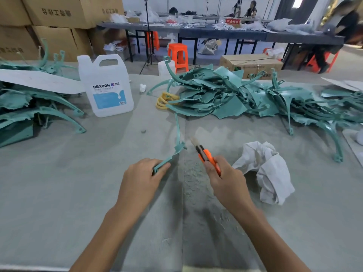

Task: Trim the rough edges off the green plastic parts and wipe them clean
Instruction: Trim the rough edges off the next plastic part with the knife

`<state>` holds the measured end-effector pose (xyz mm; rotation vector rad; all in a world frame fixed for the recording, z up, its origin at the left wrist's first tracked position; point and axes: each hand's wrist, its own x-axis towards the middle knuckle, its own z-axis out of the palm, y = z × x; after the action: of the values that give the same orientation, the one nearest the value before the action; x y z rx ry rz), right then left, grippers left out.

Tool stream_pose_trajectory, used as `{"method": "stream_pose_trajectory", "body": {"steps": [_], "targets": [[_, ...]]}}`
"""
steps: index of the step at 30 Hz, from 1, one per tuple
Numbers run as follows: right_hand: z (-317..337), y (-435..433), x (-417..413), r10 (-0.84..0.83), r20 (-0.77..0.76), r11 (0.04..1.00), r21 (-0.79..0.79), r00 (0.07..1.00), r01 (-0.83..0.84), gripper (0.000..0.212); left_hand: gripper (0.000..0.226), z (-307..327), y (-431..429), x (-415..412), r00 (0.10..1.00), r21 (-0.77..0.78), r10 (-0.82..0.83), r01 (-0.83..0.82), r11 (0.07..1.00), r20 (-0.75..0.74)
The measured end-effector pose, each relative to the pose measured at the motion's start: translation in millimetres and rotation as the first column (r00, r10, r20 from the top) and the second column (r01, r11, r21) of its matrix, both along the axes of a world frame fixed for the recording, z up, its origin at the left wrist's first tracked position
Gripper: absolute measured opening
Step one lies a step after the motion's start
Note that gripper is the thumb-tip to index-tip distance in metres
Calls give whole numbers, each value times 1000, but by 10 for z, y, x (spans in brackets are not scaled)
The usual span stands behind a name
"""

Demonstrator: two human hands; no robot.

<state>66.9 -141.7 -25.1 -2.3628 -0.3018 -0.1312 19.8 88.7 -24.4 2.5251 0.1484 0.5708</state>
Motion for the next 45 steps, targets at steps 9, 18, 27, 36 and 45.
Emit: {"method": "stream_pose_trajectory", "body": {"steps": [9, 18, 27, 36, 45], "targets": [[44, 105, -449, 88, 2, 980, 177, 996, -87, 30, 33, -297, -33, -57, 991, -209, 74, -97, 973, -116], [251, 250, -626, 245, 136, 969, -49, 960, -241, 31, 25, -310, -208, -27, 987, -130, 67, -87, 988, -147], [289, 259, -413, 129, 174, 984, -144, 976, -105, 36, 30, -337, -188, -42, 995, -207, 40, -59, 977, -91], [417, 197, -558, 234, 160, 959, -200, 959, -201, 38, 27, -360, -215, -19, 994, -184, 61, -76, 980, -89], [446, 184, -301, 115, 87, 984, -143, 990, -102, 29, 32, -353, -193, -46, 996, -216, 49, -63, 974, -71]]}}
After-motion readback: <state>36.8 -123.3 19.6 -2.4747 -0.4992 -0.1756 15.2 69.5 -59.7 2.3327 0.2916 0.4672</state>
